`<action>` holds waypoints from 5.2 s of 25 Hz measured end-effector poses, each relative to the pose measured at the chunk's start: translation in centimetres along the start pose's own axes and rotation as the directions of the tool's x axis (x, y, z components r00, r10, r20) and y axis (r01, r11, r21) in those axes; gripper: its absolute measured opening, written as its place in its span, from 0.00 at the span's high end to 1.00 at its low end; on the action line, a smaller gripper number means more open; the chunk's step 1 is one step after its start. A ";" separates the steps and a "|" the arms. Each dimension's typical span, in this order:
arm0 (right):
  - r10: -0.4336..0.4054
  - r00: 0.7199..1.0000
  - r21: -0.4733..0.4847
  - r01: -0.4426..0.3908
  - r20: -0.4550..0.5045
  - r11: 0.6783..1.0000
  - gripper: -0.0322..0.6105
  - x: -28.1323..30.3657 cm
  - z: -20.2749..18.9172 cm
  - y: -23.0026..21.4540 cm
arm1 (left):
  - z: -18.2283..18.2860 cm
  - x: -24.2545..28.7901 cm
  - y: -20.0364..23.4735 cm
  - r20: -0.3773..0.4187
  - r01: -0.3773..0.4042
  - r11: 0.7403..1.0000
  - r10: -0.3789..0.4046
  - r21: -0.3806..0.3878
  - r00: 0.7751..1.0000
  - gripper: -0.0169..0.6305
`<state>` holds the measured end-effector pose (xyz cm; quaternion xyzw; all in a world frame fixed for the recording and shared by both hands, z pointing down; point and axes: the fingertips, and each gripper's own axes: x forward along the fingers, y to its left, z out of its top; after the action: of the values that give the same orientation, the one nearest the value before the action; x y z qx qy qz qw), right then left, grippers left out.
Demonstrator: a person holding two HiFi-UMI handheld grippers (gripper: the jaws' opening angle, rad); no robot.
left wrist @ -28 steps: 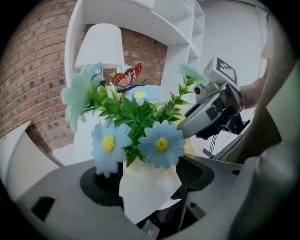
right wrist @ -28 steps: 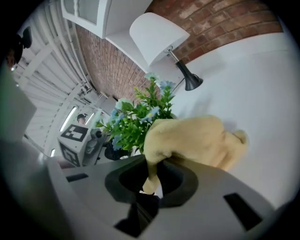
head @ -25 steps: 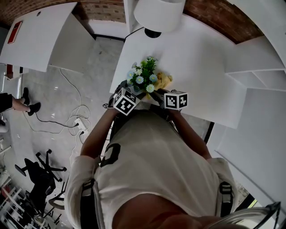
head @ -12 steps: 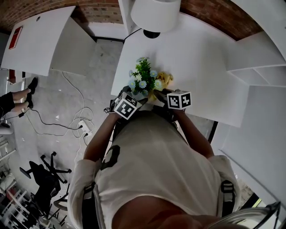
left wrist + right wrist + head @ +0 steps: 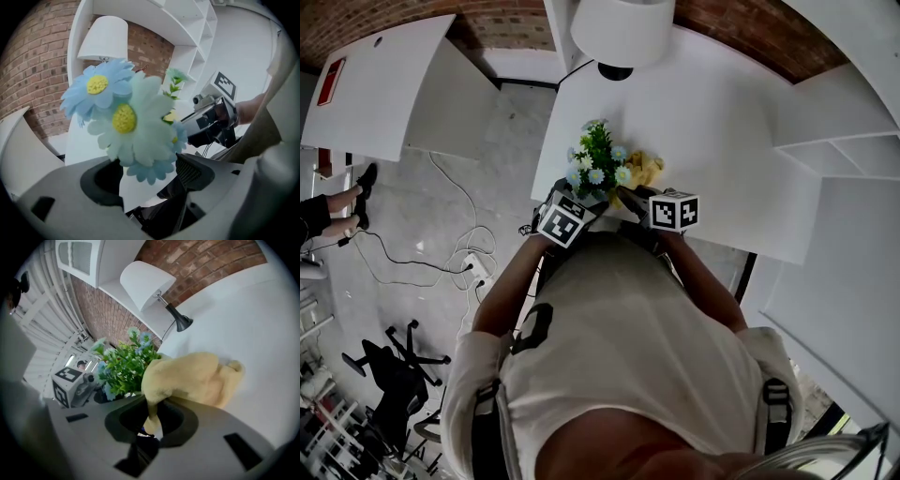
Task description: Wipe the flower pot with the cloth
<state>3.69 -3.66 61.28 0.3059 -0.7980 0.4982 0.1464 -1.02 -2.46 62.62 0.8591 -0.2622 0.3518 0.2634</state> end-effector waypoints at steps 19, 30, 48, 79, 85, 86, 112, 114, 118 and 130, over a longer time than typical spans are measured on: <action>0.029 0.998 0.055 -0.025 -0.061 0.998 0.86 -0.6 0.0 -0.8 | 1.1 0.4 -0.9 0.026 0.068 0.997 -0.067 -0.034 0.997 0.43; 0.029 1.000 0.059 -0.029 -0.005 0.998 0.86 -0.1 0.3 -1.3 | 2.3 1.2 -2.3 0.083 0.113 0.986 -0.103 -0.124 0.991 0.43; 0.028 0.999 0.048 -0.027 -0.023 0.998 0.86 -1.3 0.9 -1.0 | 2.3 -0.7 4.5 -0.055 0.047 0.954 -0.032 0.295 0.998 0.43; 0.037 0.997 0.260 -0.052 0.064 0.964 0.86 -0.2 1.3 -2.0 | 3.5 1.4 4.0 0.010 0.014 0.965 -0.017 0.263 1.000 0.43; 0.065 0.990 0.224 -0.091 0.122 0.970 0.86 -0.4 3.1 -0.7 | 3.2 1.3 4.2 0.080 -0.133 0.980 0.122 0.145 0.989 0.43; 0.066 0.991 0.227 -0.091 0.118 0.970 0.86 -0.1 2.7 -0.8 | 2.9 1.3 4.1 0.081 -0.165 0.977 0.155 0.135 0.985 0.43; 0.147 0.989 0.148 -0.147 0.014 0.978 0.86 -1.1 4.5 -1.0 | 1.4 0.4 4.0 0.054 -0.197 0.968 0.191 0.153 0.980 0.43; 0.128 0.992 0.171 -0.123 -0.020 0.978 0.86 0.1 2.5 -1.7 | 1.4 0.5 4.0 0.056 -0.200 0.969 0.193 0.149 0.980 0.43; 0.107 0.987 0.182 -0.084 -0.122 0.980 0.86 2.3 -1.8 -2.4 | 1.5 0.7 4.3 0.058 -0.198 0.968 0.191 0.155 0.980 0.43; 0.169 0.986 0.096 -0.168 0.000 0.981 0.86 -2.9 4.9 -3.4 | 2.3 1.0 3.8 0.083 -0.186 0.971 0.175 0.152 0.981 0.43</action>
<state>8.46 -8.02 59.87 0.2418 -0.7956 0.5478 0.0923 -1.75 -6.97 62.98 0.8616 -0.3192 0.3644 0.1516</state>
